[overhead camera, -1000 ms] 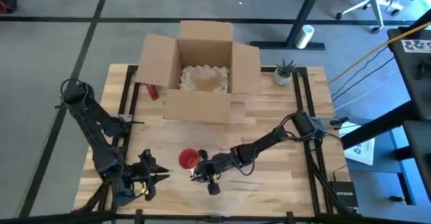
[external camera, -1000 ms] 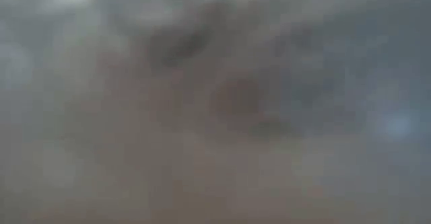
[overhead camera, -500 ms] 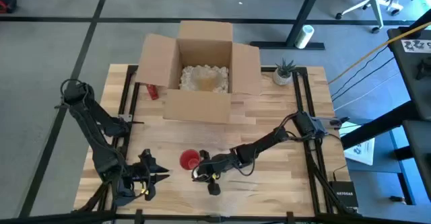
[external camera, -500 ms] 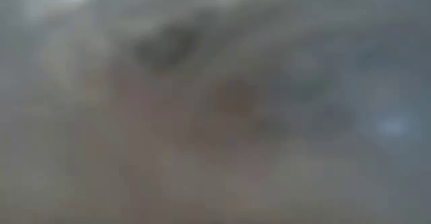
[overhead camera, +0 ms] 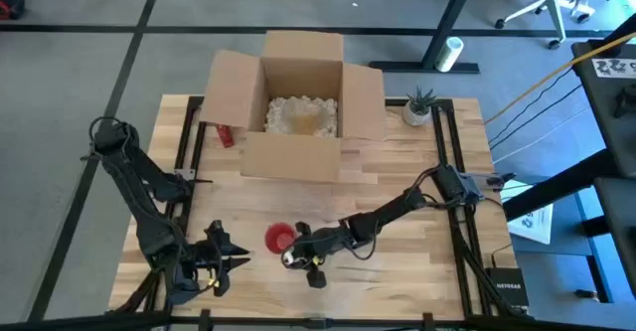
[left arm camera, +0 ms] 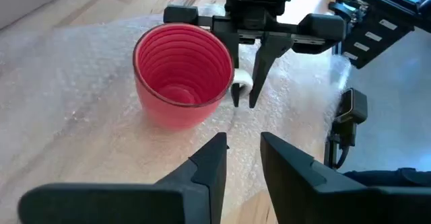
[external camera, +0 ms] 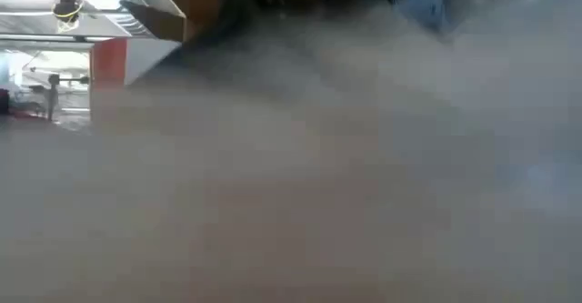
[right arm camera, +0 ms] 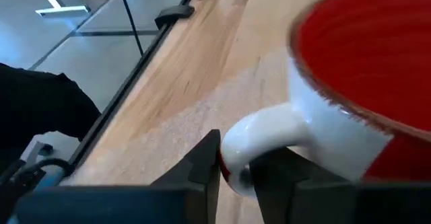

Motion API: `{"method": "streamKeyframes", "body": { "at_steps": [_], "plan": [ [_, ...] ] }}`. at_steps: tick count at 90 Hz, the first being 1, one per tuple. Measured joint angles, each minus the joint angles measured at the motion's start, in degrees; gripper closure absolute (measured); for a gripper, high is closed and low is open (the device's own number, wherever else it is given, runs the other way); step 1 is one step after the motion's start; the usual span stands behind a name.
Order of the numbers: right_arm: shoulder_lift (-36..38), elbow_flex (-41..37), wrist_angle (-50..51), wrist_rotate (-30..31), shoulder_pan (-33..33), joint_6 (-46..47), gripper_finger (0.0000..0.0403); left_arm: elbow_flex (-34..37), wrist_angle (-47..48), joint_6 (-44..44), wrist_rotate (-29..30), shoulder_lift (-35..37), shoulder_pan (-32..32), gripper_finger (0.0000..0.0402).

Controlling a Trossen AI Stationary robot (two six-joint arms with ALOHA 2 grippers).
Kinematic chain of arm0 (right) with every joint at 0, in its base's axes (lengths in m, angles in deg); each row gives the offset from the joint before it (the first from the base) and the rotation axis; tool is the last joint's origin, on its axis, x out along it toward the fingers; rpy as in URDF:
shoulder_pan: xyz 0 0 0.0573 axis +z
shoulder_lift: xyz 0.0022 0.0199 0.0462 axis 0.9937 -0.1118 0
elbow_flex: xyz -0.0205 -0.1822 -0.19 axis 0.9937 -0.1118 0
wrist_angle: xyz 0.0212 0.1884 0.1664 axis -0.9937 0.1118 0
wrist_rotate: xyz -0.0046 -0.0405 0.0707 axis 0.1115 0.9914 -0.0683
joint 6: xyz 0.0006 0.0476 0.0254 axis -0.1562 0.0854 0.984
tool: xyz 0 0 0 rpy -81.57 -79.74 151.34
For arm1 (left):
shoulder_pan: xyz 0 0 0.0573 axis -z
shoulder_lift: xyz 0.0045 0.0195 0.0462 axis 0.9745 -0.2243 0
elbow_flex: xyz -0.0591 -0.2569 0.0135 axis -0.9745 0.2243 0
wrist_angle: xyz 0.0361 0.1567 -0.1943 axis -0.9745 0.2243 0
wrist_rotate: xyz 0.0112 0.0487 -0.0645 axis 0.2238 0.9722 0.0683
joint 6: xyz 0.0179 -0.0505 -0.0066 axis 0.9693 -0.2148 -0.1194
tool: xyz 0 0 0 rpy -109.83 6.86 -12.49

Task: Wrap mug
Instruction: Put the red mug on the bubble wrap

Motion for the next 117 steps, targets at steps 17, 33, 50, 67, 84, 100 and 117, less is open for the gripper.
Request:
{"method": "streamKeyframes", "body": {
  "at_steps": [17,33,50,67,84,100,117],
  "plan": [
    [0.0,-0.04,-0.09,0.02,-0.02,-0.02,0.0307,0.0,0.0,-0.02,0.0,0.0,0.0,0.0328],
    [0.25,-0.04,0.2,0.02,-0.11,-0.18,0.0308,0.0,-0.01,0.0,0.0,0.0,0.0,0.0328],
    [2.11,-0.05,3.96,0.49,-0.57,-0.13,0.0308,0.0,-0.01,-0.02,0.0,0.0,0.02,0.0328],
    [3.55,-0.04,7.2,1.1,-0.83,0.46,0.0309,0.0,-0.07,-0.02,-0.02,0.0,0.13,0.0328],
    [4.07,-0.04,8.37,1.97,-0.81,0.77,0.0309,0.02,-0.15,-0.04,-0.02,0.0,0.27,0.0328],
    [4.84,-0.04,11.49,2.21,-0.83,2.38,0.0309,0.02,-0.26,-0.26,-0.02,0.0,0.69,0.0328],
    [6.19,-0.07,13.66,3.04,-0.76,2.4,0.0309,0.02,-0.42,-0.34,-0.02,0.0,0.79,0.0328]
  ]
}}
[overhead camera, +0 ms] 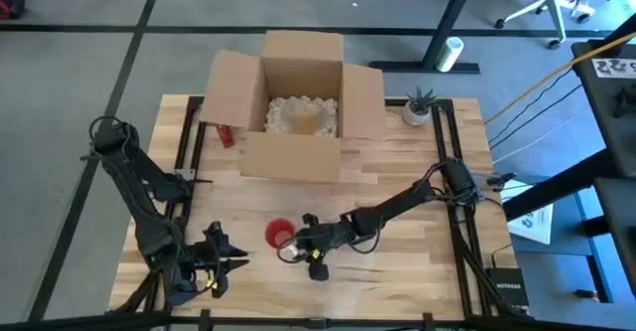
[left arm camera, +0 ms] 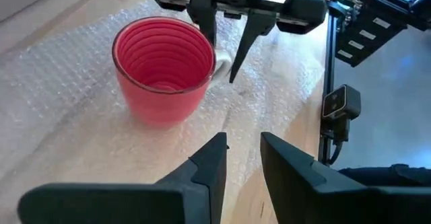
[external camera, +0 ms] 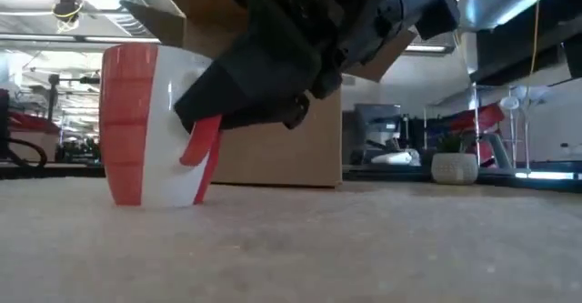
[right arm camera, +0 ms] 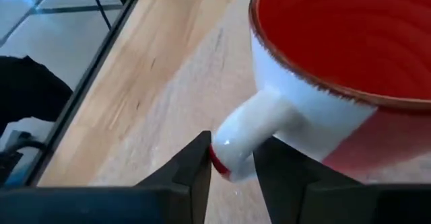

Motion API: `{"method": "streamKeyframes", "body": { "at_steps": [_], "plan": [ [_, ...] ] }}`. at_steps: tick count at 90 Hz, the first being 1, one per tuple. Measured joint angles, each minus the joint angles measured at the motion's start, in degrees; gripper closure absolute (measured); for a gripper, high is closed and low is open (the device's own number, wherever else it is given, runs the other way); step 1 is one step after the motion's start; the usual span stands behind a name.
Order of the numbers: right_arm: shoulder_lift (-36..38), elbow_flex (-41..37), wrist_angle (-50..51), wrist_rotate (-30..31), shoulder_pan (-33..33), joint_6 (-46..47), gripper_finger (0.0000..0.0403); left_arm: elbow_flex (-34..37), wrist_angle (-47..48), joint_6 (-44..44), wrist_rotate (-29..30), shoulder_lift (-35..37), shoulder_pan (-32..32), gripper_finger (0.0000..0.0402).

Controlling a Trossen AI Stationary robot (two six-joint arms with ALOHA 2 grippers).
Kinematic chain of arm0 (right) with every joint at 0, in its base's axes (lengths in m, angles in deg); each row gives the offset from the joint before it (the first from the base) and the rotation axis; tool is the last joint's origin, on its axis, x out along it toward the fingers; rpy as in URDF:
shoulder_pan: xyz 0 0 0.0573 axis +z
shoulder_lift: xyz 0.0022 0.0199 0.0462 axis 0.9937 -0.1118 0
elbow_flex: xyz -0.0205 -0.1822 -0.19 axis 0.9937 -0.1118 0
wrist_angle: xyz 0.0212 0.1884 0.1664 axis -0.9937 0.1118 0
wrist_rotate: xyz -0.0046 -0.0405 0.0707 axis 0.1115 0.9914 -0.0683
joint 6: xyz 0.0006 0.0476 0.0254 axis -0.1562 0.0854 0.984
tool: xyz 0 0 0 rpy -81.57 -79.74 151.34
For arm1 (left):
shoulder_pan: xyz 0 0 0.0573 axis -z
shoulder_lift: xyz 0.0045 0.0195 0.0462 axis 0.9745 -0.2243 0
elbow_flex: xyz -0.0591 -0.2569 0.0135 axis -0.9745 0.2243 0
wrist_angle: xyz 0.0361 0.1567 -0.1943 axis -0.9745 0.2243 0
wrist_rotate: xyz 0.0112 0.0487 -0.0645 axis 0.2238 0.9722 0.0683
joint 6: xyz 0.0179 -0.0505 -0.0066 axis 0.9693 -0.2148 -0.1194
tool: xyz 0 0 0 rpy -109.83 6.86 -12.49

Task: Wrap mug
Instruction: Put the red mug on the bubble wrap

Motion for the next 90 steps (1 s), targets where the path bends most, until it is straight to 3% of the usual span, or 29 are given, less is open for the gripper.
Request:
{"method": "streamKeyframes", "body": {
  "at_steps": [38,90],
  "plan": [
    [3.66,0.02,9.16,3.1,0.0,1.45,0.0309,0.0,0.01,0.34,0.0,0.0,0.0,0.0328],
    [3.69,0.02,12.64,8.63,-0.07,3.05,0.0309,0.0,0.01,0.73,0.0,0.0,0.0,0.0328]
  ]
}}
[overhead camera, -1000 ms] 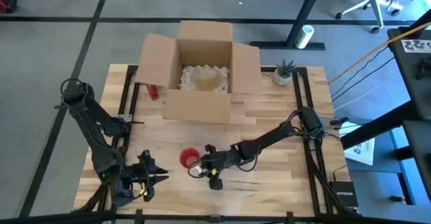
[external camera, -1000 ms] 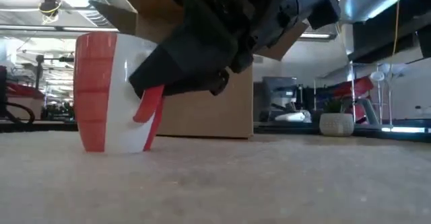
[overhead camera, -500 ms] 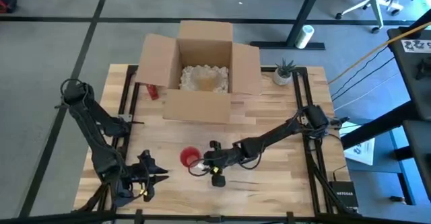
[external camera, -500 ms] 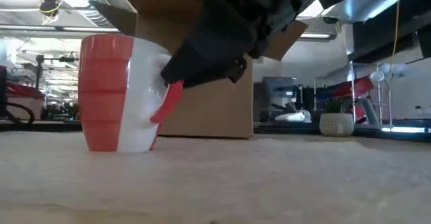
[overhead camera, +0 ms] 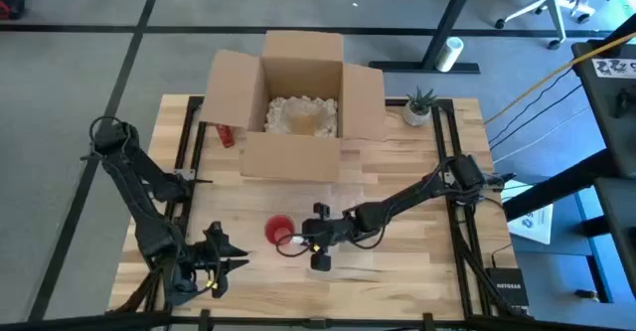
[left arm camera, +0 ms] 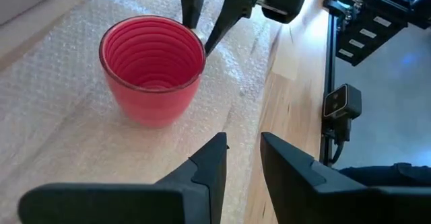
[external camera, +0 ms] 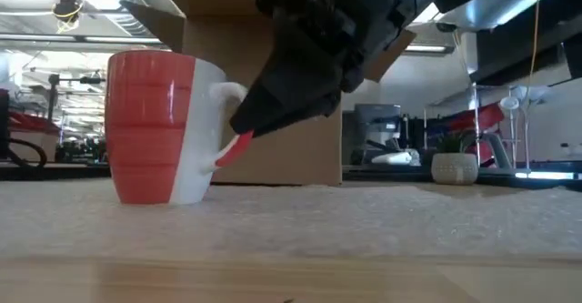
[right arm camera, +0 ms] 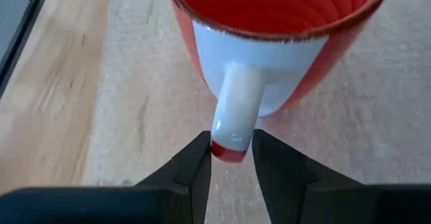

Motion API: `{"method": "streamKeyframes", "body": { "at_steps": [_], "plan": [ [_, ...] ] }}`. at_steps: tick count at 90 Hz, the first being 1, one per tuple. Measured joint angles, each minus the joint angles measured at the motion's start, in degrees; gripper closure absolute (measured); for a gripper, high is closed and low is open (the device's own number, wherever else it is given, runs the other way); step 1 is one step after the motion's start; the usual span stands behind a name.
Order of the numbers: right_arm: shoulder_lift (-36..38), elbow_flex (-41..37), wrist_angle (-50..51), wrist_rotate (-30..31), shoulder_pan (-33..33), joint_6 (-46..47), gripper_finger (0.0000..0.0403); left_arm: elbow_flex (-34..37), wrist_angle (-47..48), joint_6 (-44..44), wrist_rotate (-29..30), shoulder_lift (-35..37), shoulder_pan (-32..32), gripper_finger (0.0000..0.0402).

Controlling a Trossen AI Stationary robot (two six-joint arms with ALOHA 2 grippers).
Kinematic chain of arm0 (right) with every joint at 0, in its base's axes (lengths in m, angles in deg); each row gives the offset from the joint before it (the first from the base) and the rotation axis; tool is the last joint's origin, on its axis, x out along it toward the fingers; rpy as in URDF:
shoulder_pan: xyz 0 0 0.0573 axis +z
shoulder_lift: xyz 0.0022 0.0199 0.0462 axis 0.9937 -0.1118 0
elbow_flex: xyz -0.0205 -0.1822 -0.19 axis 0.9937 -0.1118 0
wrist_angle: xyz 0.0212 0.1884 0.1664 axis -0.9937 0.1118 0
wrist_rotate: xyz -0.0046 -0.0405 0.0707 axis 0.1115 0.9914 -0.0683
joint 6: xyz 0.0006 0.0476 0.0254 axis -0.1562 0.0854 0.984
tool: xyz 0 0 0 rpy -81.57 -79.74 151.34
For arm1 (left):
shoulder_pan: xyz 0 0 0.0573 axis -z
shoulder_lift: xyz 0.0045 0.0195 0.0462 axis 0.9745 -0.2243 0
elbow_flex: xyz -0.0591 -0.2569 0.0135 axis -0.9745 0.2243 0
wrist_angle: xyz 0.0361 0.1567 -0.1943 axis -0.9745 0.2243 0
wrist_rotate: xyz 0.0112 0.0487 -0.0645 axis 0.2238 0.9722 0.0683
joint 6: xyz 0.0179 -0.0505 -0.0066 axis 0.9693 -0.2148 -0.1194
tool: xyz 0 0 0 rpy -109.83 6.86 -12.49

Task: Wrap mug
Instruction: Put the red mug on the bubble wrap

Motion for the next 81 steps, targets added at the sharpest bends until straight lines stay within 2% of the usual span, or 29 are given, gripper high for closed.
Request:
{"method": "streamKeyframes", "body": {
  "at_steps": [25,81],
  "plan": [
    [0.6,0.0,1.62,3.8,0.04,1.75,0.0309,0.0,0.01,0.02,0.0,0.0,0.0,0.0328],
    [3.5,0.0,12.65,4.57,0.11,8.47,0.0309,0.0,-0.96,-0.22,0.0,-0.29,1.84,0.0328]
  ]
}}
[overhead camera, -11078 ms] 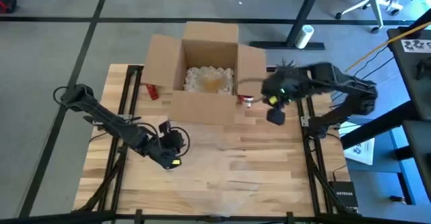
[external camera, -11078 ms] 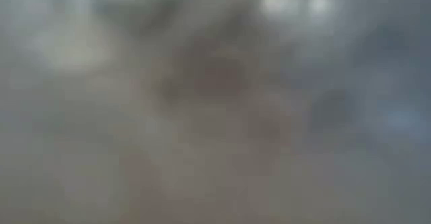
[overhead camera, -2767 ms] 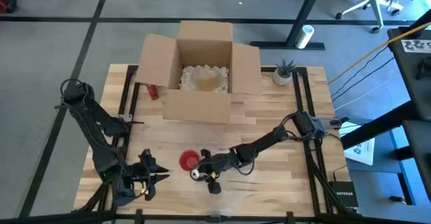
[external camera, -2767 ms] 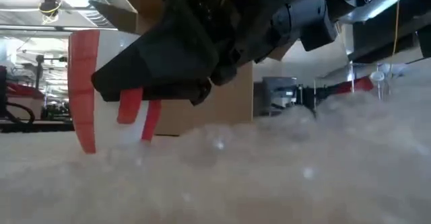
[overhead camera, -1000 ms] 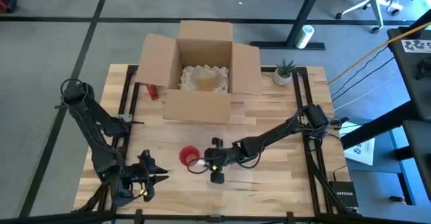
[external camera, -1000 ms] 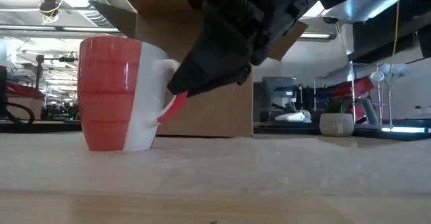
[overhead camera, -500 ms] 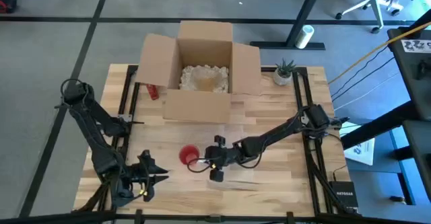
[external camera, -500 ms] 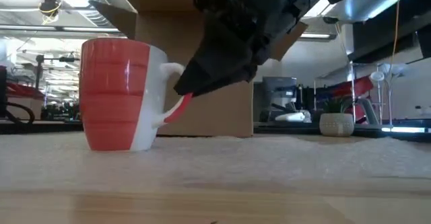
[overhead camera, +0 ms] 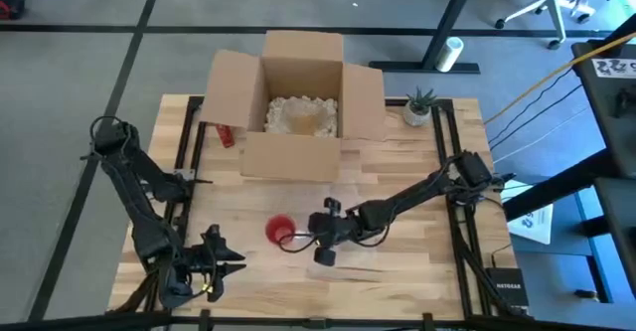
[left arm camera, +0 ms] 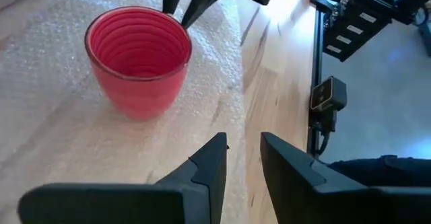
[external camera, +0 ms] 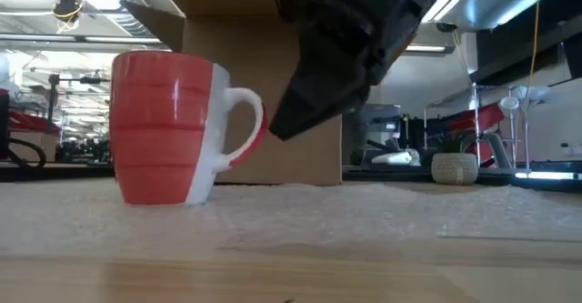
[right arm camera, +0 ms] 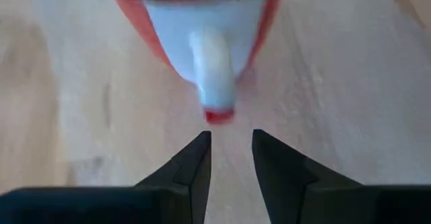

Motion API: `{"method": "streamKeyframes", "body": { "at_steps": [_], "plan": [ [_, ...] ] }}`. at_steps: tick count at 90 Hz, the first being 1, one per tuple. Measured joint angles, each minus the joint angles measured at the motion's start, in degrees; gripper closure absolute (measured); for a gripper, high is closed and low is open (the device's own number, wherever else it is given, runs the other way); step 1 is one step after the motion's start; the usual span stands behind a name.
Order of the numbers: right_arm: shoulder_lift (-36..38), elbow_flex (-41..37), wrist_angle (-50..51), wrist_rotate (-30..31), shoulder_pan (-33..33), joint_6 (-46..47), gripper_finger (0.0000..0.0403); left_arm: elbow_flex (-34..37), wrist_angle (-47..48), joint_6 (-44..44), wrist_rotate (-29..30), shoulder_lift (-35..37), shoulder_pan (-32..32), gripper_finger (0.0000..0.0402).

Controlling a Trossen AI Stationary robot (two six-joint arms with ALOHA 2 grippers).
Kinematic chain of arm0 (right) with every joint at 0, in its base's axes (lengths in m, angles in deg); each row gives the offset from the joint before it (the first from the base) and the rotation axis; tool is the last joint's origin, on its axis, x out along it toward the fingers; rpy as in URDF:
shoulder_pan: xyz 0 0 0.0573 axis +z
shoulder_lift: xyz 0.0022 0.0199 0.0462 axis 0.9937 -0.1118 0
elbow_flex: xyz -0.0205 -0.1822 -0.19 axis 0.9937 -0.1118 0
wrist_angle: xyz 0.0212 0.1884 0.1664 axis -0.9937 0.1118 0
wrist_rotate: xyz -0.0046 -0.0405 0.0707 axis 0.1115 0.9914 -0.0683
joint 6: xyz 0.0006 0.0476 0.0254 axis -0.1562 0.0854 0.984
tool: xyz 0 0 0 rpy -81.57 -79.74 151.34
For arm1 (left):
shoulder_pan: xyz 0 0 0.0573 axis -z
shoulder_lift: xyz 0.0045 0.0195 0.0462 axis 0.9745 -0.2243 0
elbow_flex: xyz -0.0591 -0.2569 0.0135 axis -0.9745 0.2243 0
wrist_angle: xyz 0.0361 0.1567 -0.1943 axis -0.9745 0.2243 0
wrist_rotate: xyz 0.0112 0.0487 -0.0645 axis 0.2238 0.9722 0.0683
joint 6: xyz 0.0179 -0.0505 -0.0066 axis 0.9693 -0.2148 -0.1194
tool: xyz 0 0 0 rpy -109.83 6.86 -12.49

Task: Wrap mug
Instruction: Put the red mug on the bubble wrap, then wrap the red mug with bubble wrap

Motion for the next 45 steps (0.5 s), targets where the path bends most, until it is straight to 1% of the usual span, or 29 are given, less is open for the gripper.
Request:
{"method": "streamKeyframes", "body": {
  "at_steps": [8,14,21,25,29,35,45],
  "plan": [
    [0.42,0.0,2.19,-1.04,0.11,0.42,0.0312,0.0,-0.05,-0.13,0.02,-0.54,0.0,0.0328],
    [0.57,0.02,4.1,-3.14,0.11,0.74,0.0324,0.0,-0.08,-0.17,0.01,-1.17,0.0,0.0328],
    [0.94,0.04,9.87,-5.79,0.28,1.91,0.0354,0.0,-0.17,-0.67,0.01,-2.07,0.0,0.0328],
    [1.04,0.04,13.54,-6.67,0.53,3.04,0.0379,0.0,-0.14,-1.2,0.02,-2.62,0.0,0.0328],
    [1.05,0.04,17.22,-6.75,1.14,3.81,0.0393,0.0,-0.13,-1.46,0.02,-3.1,0.02,0.0328],
    [1.05,0.0,22.26,-6.55,2.41,5.46,0.0392,0.0,-0.18,-1.77,0.02,-3.82,0.02,0.0328],
    [1.05,0.0,26.87,-5.94,5.48,8.5,0.0393,0.0,-0.12,-2.57,0.0,-5.14,0.02,0.0328]
  ]
}}
